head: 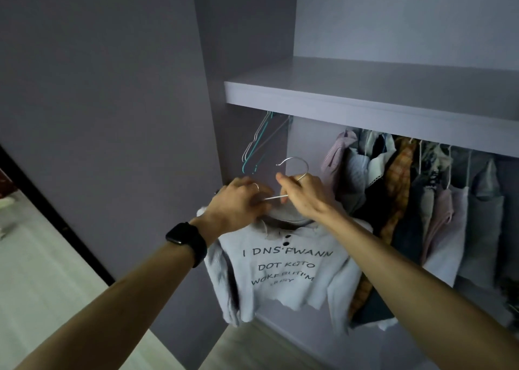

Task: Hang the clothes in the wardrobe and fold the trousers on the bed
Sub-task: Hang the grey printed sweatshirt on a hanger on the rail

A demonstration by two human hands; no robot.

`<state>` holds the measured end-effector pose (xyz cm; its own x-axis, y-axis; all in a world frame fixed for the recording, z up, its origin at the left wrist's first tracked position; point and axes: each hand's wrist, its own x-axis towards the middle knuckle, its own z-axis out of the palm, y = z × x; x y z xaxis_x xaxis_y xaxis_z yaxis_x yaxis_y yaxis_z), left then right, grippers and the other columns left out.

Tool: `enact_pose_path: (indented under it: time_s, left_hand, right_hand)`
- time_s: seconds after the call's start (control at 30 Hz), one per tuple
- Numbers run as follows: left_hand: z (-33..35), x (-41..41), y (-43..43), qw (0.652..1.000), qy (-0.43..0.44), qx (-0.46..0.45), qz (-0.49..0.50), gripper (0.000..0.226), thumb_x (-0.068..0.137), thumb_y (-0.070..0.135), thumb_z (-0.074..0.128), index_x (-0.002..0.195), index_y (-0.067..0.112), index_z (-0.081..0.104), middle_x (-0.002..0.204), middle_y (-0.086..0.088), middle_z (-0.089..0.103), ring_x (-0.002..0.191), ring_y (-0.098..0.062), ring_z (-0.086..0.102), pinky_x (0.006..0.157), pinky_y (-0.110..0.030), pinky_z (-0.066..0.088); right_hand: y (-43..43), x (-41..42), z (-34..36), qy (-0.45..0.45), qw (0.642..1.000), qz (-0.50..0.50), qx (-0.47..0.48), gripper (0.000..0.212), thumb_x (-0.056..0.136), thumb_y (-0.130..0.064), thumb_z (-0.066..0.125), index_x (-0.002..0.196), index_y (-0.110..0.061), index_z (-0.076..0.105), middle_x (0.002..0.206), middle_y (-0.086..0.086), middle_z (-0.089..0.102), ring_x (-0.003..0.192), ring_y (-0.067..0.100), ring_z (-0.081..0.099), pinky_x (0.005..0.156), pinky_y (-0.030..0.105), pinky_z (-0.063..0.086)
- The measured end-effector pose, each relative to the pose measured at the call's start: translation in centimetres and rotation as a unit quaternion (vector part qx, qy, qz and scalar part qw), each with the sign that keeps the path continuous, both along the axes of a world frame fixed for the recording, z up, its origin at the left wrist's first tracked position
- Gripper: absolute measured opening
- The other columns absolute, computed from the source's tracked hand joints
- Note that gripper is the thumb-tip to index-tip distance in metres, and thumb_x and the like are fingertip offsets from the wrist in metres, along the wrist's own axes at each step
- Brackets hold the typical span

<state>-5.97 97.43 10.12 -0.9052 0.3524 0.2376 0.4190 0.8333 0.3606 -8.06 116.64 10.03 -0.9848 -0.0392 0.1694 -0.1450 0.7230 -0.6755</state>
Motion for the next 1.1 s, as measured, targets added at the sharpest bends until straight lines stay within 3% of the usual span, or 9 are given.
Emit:
enact_pose_path:
  time_s: [0.1,0.23,0.37,0.47,0.6,0.77,0.87,1.03,1.1]
  left_hand:
    - [0.0,-0.4,0.8,0.995,0.079,-0.05,-0.023,0.031,0.097,0.05,0.057,0.116,0.031,0.073,0.131,0.011,0.059,0.119,-0.02,0.05,0.099,-0.039,0.039]
    - [0.5,-1.0,-0.9,0.989,0.13,-0.073,0.015,0.026,0.097,0.049,0.057,0.105,0.033,0.076,0.109,0.014,0.071,0.112,-0.019,0.054,0.096,-0.034,0.031]
    - [0.7,-1.1,-3.0,0.985,0.103,-0.109,0.084,0.027,0.098,0.05,0.052,0.107,0.037,0.075,0.108,0.014,0.071,0.113,-0.018,0.053,0.101,-0.034,0.03]
    - [0.7,-1.1,-2.2,0.991,0.045,-0.087,0.087,0.024,0.096,0.048,0.055,0.099,0.03,0.07,0.089,0.005,0.067,0.094,-0.022,0.059,0.09,-0.034,0.037]
    - [0.8,-1.7,-1.4,0.996,-0.06,0.031,0.049,0.014,0.095,0.035,0.063,0.082,0.032,0.065,0.066,0.018,0.065,0.068,0.007,0.06,0.059,-0.007,0.04]
    - [-0.7,-1.0,-2.3,0.995,-0.023,0.057,0.08,0.022,0.096,0.034,0.065,0.075,0.038,0.058,0.069,0.019,0.061,0.066,0.0,0.057,0.064,-0.019,0.04]
    - [-0.5,-0.6,-2.0,0.995,-0.007,0.079,0.061,0.018,0.096,0.033,0.066,0.079,0.036,0.06,0.066,0.023,0.058,0.063,0.006,0.056,0.061,-0.009,0.035]
    - [0.5,-0.3,-1.4,0.994,0.003,0.111,0.019,0.016,0.096,0.028,0.066,0.08,0.028,0.067,0.066,0.018,0.065,0.063,0.008,0.057,0.061,-0.003,0.037]
    - [1.0,-0.6,-1.5,0.995,0.003,0.1,0.017,0.014,0.096,0.029,0.066,0.082,0.027,0.069,0.071,0.013,0.068,0.067,0.001,0.06,0.061,-0.004,0.038]
  right_hand:
    - [-0.7,0.6,0.7,0.005,0.999,0.016,-0.051,0.059,0.09,-0.07,0.043,0.066,-0.024,0.071,0.063,-0.006,0.07,0.07,0.003,0.064,0.072,0.028,0.045]
    - [4.3,1.9,-1.4,0.149,0.981,0.029,-0.123,0.04,0.089,-0.068,0.05,0.094,-0.031,0.066,0.089,-0.026,0.071,0.087,-0.009,0.065,0.079,0.011,0.046]
    - [6.6,3.4,-8.0,0.005,0.998,0.053,-0.042,0.013,0.099,-0.046,0.057,0.086,-0.046,0.055,0.076,-0.025,0.059,0.073,-0.002,0.056,0.077,0.032,0.046]
    - [4.8,3.6,-10.8,0.071,0.997,0.011,-0.012,0.02,0.102,-0.038,0.053,0.085,-0.028,0.049,0.073,-0.006,0.054,0.069,0.019,0.053,0.068,0.036,0.048]
    - [3.6,3.8,-10.6,0.143,0.988,0.011,-0.049,0.016,0.1,-0.023,0.062,0.094,-0.008,0.063,0.081,-0.002,0.057,0.072,0.013,0.054,0.067,0.017,0.04]
    - [5.7,5.4,-11.1,0.264,0.964,0.028,0.031,0.016,0.094,-0.017,0.069,0.102,-0.003,0.072,0.108,0.008,0.064,0.097,0.02,0.062,0.089,0.031,0.05]
    - [6.3,6.2,-11.7,0.181,0.98,0.083,0.0,0.03,0.085,-0.032,0.073,0.107,-0.011,0.074,0.118,0.002,0.064,0.112,0.016,0.06,0.1,0.032,0.046]
    - [8.7,4.3,-10.6,0.044,0.993,-0.045,-0.1,0.04,0.099,-0.03,0.063,0.137,-0.02,0.058,0.125,-0.007,0.054,0.106,0.014,0.063,0.095,0.033,0.05]
    - [9.1,3.4,-10.2,0.009,0.998,-0.025,-0.064,0.028,0.1,-0.026,0.061,0.124,-0.012,0.065,0.108,0.006,0.07,0.096,0.024,0.068,0.089,0.037,0.053]
